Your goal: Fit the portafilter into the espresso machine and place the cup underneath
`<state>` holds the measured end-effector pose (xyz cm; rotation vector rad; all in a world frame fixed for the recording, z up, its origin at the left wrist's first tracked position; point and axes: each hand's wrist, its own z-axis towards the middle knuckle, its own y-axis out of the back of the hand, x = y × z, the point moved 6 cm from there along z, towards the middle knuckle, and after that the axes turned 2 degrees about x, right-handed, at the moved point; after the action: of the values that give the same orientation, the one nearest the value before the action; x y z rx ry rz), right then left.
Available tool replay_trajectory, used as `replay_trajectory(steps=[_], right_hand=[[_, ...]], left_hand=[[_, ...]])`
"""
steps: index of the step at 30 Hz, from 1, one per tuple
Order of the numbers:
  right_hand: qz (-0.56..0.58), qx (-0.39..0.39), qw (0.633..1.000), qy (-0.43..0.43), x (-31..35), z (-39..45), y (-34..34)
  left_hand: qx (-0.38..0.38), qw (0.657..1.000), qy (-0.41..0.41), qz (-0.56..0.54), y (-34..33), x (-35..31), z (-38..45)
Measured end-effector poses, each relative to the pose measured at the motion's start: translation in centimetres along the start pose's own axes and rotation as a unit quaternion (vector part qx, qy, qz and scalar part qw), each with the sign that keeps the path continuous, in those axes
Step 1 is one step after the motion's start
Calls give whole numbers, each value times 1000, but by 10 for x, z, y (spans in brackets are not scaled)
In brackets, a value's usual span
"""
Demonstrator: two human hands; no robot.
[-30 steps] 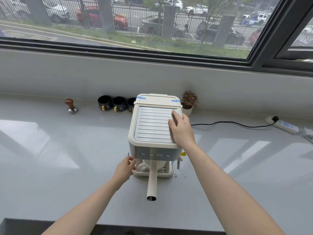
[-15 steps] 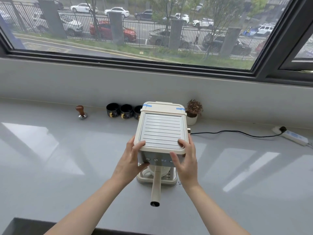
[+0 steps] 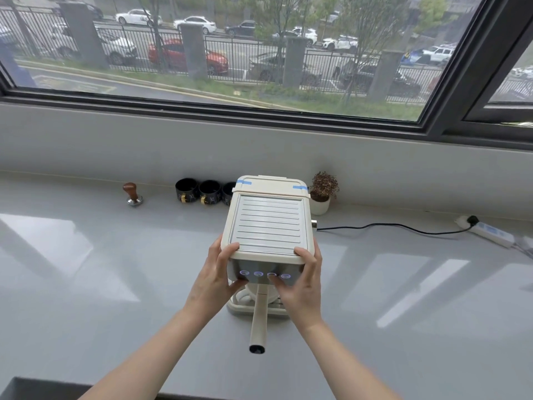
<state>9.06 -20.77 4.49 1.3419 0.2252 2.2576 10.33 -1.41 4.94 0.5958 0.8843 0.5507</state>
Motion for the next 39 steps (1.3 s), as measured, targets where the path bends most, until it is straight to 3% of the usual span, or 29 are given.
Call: replay_trajectory(steps=[30, 39], right_hand=[[-27, 16, 999, 19, -3, 2, 6], [-63, 71, 995, 34, -9, 3, 19]], left_hand=[[-9, 999, 46, -3, 2, 3, -2], [-9, 999, 42, -4, 3, 4, -3]])
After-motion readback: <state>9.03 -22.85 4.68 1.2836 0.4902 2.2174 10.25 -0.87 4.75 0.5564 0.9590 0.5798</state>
